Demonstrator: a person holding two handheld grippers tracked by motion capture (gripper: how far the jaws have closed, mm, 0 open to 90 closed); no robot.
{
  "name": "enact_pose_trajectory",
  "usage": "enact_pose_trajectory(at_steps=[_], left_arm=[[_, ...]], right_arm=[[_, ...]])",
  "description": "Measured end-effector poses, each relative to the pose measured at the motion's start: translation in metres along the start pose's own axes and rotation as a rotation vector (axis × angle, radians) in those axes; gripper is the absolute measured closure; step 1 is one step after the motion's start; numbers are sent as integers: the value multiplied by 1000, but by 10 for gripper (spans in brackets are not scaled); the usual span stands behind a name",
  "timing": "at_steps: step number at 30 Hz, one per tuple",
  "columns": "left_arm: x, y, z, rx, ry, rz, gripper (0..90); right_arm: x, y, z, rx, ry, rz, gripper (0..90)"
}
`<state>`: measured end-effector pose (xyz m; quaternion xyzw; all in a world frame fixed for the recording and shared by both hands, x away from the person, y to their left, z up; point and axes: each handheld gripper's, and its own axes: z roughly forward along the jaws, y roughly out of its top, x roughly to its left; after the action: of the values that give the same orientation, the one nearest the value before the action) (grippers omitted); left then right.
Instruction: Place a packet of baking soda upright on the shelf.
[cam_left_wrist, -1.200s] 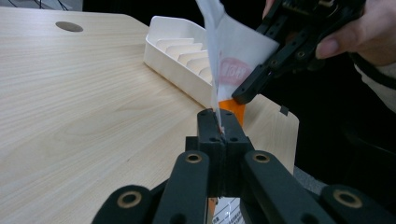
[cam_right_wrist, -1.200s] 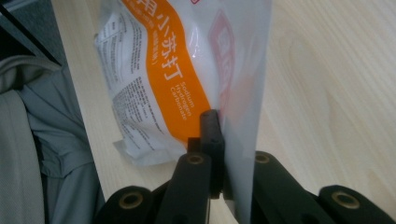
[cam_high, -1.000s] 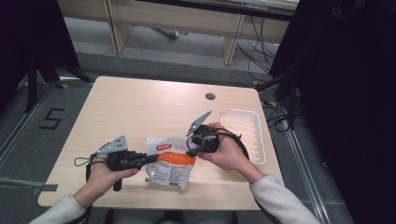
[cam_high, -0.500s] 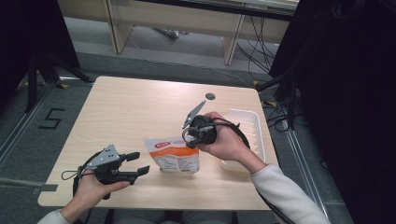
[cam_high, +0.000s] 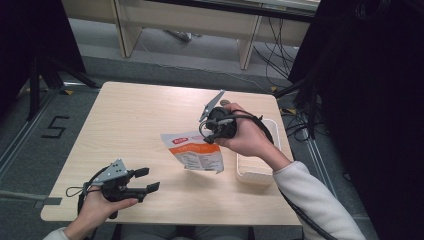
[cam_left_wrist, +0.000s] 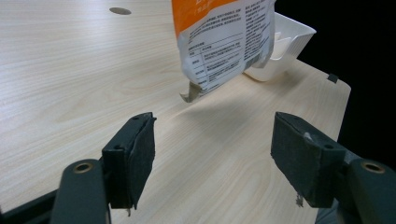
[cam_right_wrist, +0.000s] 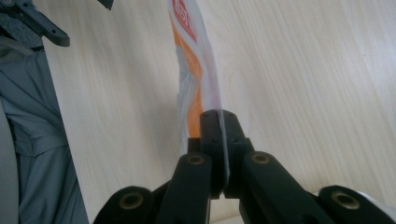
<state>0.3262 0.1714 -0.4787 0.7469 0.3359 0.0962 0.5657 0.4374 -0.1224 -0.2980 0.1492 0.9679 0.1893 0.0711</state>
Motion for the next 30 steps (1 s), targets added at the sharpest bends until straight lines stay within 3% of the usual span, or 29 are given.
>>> enact_pose_trajectory(at_steps=[5, 7, 10, 12, 13, 14, 15, 18, 20, 23, 28, 30], left_arm=[[-2, -1, 2, 5, -1, -21, 301], [-3, -1, 3, 0, 6, -22, 299], [-1, 0, 3, -6, -10, 11, 297], [-3, -1, 3, -11, 0, -24, 295], [-3, -1, 2, -10, 0, -16, 295], [-2, -1, 2, -9, -1, -1, 295], [-2, -1, 2, -13, -2, -21, 295], [-2, -2, 2, -10, 6, -25, 296], [-3, -2, 2, -4, 11, -23, 295], [-3, -3, 1, -3, 18, -30, 295], [-1, -3, 1, -1, 10, -1, 295], [-1, -3, 1, 0, 11, -2, 295]], right_arm=[[-3, 2, -6, -4, 1, -22, 900], [-4, 2, -9, 4, 6, -10, 900], [-6, 3, -12, 6, 0, -8, 900], [-8, 2, -14, 11, 6, 1, 900], [-8, 2, -15, 5, 7, 5, 900], [-10, 2, -16, 5, 9, -18, 900], [-10, 1, -17, 8, 13, -5, 900], [-13, 0, -19, 9, 19, -35, 900], [-15, -1, -20, 16, 19, -21, 900], [-18, -4, -21, 12, 18, -44, 900], [-22, -7, -22, 23, 28, -32, 900], [-24, -6, -23, 20, 30, -49, 900]])
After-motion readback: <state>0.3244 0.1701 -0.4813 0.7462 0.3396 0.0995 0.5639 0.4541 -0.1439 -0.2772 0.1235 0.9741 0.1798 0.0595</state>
